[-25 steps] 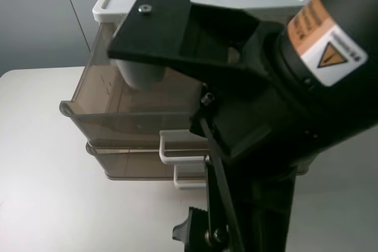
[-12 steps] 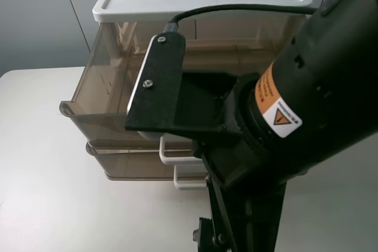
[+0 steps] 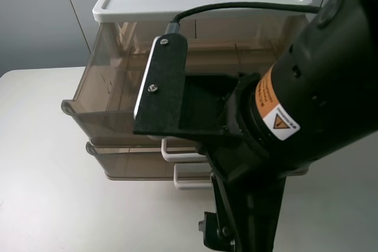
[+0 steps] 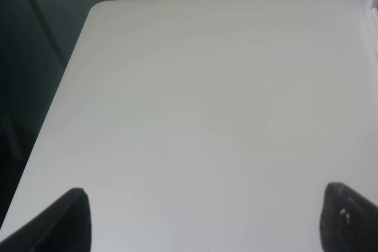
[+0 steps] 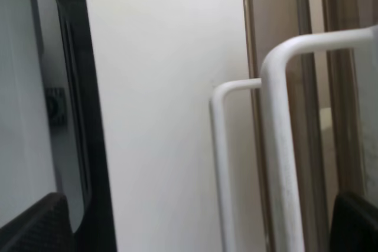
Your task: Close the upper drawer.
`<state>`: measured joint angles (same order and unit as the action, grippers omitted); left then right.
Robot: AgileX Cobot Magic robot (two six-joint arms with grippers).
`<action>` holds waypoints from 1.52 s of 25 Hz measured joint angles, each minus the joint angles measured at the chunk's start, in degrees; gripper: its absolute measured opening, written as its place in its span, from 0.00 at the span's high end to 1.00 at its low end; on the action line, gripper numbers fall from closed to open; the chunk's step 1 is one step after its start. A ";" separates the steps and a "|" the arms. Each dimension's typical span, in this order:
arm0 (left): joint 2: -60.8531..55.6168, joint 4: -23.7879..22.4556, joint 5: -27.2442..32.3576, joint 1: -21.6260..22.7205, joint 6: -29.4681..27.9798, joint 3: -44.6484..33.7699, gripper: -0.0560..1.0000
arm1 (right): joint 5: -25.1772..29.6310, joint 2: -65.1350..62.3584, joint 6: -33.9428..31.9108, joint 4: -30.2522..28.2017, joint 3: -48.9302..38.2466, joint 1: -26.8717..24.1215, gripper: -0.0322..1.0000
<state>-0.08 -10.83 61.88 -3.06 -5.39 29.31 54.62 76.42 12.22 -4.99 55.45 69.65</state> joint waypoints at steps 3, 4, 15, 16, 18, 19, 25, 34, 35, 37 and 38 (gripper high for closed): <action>0.00 0.00 0.00 0.00 0.00 0.00 0.24 | -0.69 0.02 -1.55 -2.17 0.00 0.00 0.33; 0.00 0.00 0.00 0.00 0.00 0.00 0.24 | -0.93 0.02 -1.95 -2.65 0.00 0.00 0.33; 0.00 0.00 0.00 0.00 0.00 0.00 0.24 | -1.94 0.37 -3.61 -2.70 0.00 0.00 0.33; 0.00 0.00 0.00 0.00 0.00 0.00 0.24 | -2.18 0.37 -3.61 -2.11 0.00 0.00 0.33; 0.00 0.00 0.00 0.00 0.00 0.00 0.24 | -3.25 0.37 -3.61 -1.49 0.00 0.00 0.33; 0.00 0.00 0.00 0.00 0.00 0.00 0.24 | -3.63 0.50 -3.61 -1.37 0.00 0.00 0.33; 0.00 0.00 0.00 0.00 0.00 0.00 0.24 | -4.17 3.27 -3.61 -1.27 0.00 0.00 0.33; 0.00 0.00 0.00 0.00 0.00 0.00 0.24 | -4.60 4.59 -8.32 -11.39 0.00 0.21 0.33; 0.00 0.00 0.00 0.00 0.00 0.00 0.24 | -4.60 4.59 -8.70 -12.58 0.00 0.21 0.33; 0.00 0.00 0.00 0.00 0.00 0.00 0.24 | -4.60 4.59 -10.01 -14.78 0.00 0.21 0.33; 0.00 0.00 0.00 0.00 0.00 0.00 0.24 | -4.60 4.59 -10.61 -16.01 0.00 0.21 0.33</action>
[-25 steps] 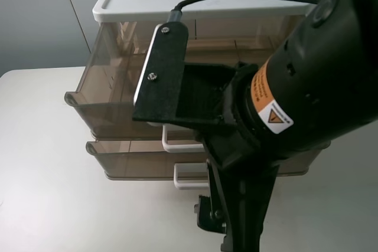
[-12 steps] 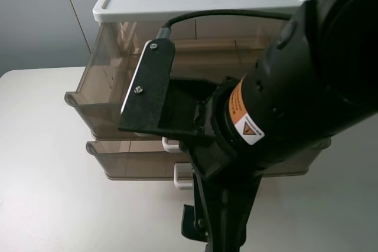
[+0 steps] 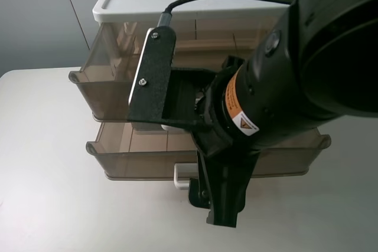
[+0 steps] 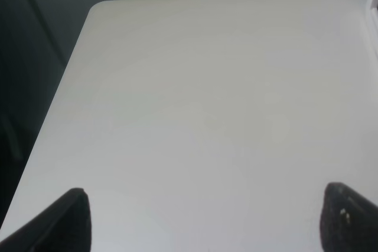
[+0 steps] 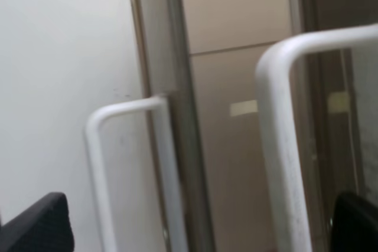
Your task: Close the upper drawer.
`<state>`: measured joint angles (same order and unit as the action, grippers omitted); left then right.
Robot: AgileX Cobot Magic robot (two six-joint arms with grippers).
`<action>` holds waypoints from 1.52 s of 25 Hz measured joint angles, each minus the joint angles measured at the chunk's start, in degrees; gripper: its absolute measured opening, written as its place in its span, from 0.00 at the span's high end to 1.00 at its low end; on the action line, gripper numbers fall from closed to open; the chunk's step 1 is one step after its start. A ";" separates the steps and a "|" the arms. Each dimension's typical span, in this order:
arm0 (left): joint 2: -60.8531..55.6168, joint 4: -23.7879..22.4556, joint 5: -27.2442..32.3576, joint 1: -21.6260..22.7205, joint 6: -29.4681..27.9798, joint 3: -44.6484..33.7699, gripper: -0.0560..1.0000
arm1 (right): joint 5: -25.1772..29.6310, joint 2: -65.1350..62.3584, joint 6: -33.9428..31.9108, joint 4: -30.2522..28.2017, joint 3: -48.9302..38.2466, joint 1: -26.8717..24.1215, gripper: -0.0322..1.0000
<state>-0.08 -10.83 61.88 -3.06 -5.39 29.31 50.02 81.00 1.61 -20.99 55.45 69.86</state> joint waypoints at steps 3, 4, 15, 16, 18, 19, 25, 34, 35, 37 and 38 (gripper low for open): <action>0.00 0.00 0.00 0.00 0.00 0.00 0.24 | 0.00 0.00 -1.61 -3.16 0.00 0.00 0.33; 0.00 0.00 0.00 0.00 0.00 0.00 0.24 | 0.00 0.00 -1.61 -3.77 0.00 -0.12 0.33; 0.00 0.00 0.00 0.00 0.00 0.00 0.24 | -1.63 0.09 -2.31 -7.13 0.00 -3.58 0.33; 0.00 0.00 0.00 0.00 0.00 0.00 0.24 | -1.91 0.09 -2.31 -7.37 0.00 -3.63 0.33; 0.00 0.00 0.00 0.00 0.00 0.00 0.24 | -2.28 0.09 -2.31 -7.51 0.00 -4.02 0.33; 0.00 0.00 0.00 0.00 0.00 0.00 0.24 | -2.68 0.13 -2.31 -7.51 0.00 -4.14 0.33; 0.00 0.00 0.00 0.00 0.00 0.00 0.24 | -4.90 0.82 -2.34 -7.75 0.00 -4.24 0.33; 0.00 0.00 0.00 0.00 0.00 0.00 0.24 | -6.98 1.38 -2.60 -8.30 0.33 -5.06 0.33; 0.00 0.00 0.00 0.00 0.00 0.00 0.24 | -6.98 1.53 -2.72 -8.77 0.75 -5.23 0.33; 0.00 0.00 0.00 0.00 0.00 0.00 0.24 | -6.98 1.73 -2.72 -10.87 1.56 -5.37 0.33; 0.00 0.00 0.00 0.00 0.00 0.00 0.24 | -6.98 1.78 -2.72 -11.20 1.90 -5.37 0.33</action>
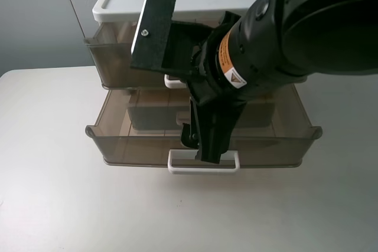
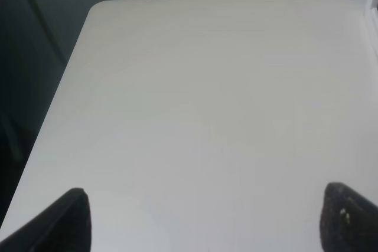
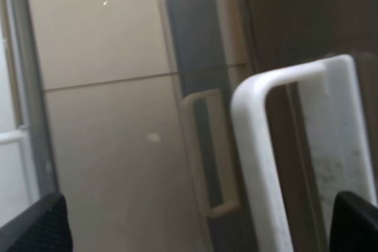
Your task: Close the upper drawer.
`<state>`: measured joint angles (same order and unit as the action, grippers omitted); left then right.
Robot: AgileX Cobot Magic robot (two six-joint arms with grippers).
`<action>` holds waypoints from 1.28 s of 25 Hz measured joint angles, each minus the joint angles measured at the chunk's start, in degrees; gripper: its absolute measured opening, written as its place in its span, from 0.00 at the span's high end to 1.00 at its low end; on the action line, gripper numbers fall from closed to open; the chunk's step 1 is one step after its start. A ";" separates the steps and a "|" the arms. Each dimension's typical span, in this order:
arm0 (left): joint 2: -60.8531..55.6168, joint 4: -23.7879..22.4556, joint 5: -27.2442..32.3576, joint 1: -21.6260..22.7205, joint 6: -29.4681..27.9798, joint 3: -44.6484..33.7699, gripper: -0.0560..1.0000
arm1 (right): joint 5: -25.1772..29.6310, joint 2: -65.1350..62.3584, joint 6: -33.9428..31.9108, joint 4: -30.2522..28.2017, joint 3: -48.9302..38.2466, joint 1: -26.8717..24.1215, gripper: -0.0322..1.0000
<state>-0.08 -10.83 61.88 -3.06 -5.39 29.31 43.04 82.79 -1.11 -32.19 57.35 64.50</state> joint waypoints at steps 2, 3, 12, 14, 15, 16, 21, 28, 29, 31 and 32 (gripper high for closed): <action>0.00 0.00 0.00 0.00 0.00 0.00 0.24 | 0.00 0.00 -0.13 -0.12 0.13 0.00 0.33; 0.00 0.00 0.00 0.00 0.00 0.00 0.24 | 0.00 0.00 -0.13 0.27 0.23 0.00 0.33; 0.00 0.00 0.00 0.00 0.00 0.00 0.24 | -0.72 0.34 -0.02 -0.82 0.50 -1.66 0.33; 0.00 0.00 0.00 0.00 0.00 0.00 0.24 | -0.72 0.89 -0.02 -1.38 0.50 -2.77 0.33; 0.00 0.00 0.00 0.00 0.00 0.00 0.24 | -0.92 1.18 -0.02 -1.50 0.50 -3.28 0.33; 0.00 0.00 0.00 0.00 0.00 0.00 0.24 | -0.96 1.31 -0.02 -1.50 0.50 -3.68 0.33; 0.00 0.00 0.00 0.00 0.00 0.00 0.24 | -2.81 2.25 -0.02 -2.51 0.50 -4.93 0.33; 0.00 0.00 0.00 0.00 0.00 0.00 0.24 | -6.31 3.56 -0.32 -4.63 0.50 -6.62 0.33; 0.00 0.00 0.00 0.00 0.00 0.00 0.24 | -6.94 3.66 -0.41 -4.63 0.50 -6.88 0.33; 0.00 0.00 0.00 0.00 0.00 0.00 0.24 | -7.62 3.66 -0.80 -5.88 0.50 -7.69 0.33; 0.00 0.00 0.00 0.00 0.00 0.00 0.24 | -8.14 3.66 -0.90 -6.12 0.50 -7.97 0.33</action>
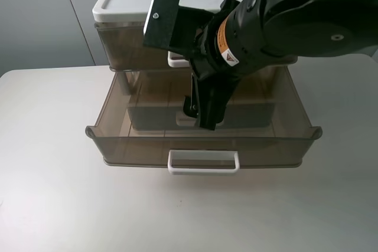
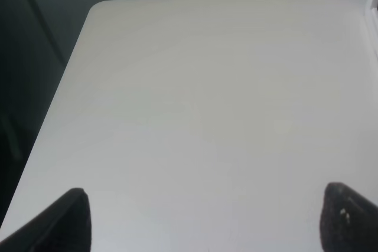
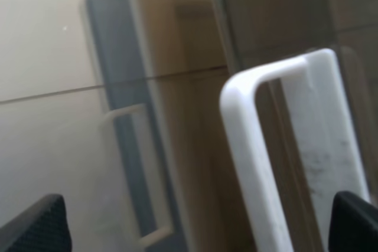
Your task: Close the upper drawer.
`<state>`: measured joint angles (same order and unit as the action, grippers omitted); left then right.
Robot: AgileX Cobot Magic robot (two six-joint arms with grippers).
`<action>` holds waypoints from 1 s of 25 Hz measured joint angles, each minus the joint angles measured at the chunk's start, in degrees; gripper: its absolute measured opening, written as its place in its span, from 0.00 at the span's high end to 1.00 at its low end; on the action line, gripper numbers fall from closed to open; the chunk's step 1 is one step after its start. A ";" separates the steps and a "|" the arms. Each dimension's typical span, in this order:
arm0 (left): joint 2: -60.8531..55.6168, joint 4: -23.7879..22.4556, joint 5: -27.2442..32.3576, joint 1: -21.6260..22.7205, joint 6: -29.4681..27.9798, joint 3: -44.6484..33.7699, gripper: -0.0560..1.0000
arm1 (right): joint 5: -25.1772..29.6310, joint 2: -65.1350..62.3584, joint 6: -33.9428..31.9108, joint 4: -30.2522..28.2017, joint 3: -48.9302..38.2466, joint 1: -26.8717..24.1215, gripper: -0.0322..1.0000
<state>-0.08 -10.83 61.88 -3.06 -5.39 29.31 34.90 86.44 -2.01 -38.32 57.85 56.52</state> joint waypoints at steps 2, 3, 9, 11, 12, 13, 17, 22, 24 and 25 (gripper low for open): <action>0.00 0.00 0.00 0.00 0.00 0.00 0.24 | -0.92 0.33 -0.35 -0.37 0.00 -0.69 0.33; 0.00 0.00 0.00 0.00 0.00 0.00 0.24 | -1.53 0.44 -0.35 -0.69 0.00 -1.12 0.33; 0.00 0.00 0.00 0.00 0.00 0.00 0.24 | -2.81 2.94 -2.23 -2.65 1.16 -1.23 0.33; 0.00 0.00 0.00 0.00 0.00 0.00 0.24 | -2.64 3.26 -2.57 -2.65 1.86 -1.23 0.33; 0.00 0.00 0.00 0.00 0.00 0.00 0.24 | -2.26 3.26 -2.57 -2.39 1.90 -1.23 0.33; 0.00 0.00 0.00 0.00 0.00 0.00 0.24 | -1.46 3.26 -2.57 -1.78 2.21 -1.23 0.33; 0.00 0.00 0.00 0.00 0.00 0.00 0.24 | 3.40 2.11 -0.67 0.22 2.92 0.22 0.33; 0.00 0.00 0.00 0.00 0.00 0.00 0.24 | 7.33 -2.50 1.07 3.36 3.03 3.58 0.33; 0.00 0.00 0.00 0.00 0.00 0.00 0.24 | 8.41 -4.62 1.42 5.57 3.03 4.97 0.33; 0.00 0.00 0.00 0.00 0.00 0.00 0.24 | 9.15 -5.53 1.42 7.22 3.42 5.49 0.33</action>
<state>-0.08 -10.83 61.88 -3.06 -5.39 29.31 44.06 80.91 -0.59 -31.10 61.27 62.01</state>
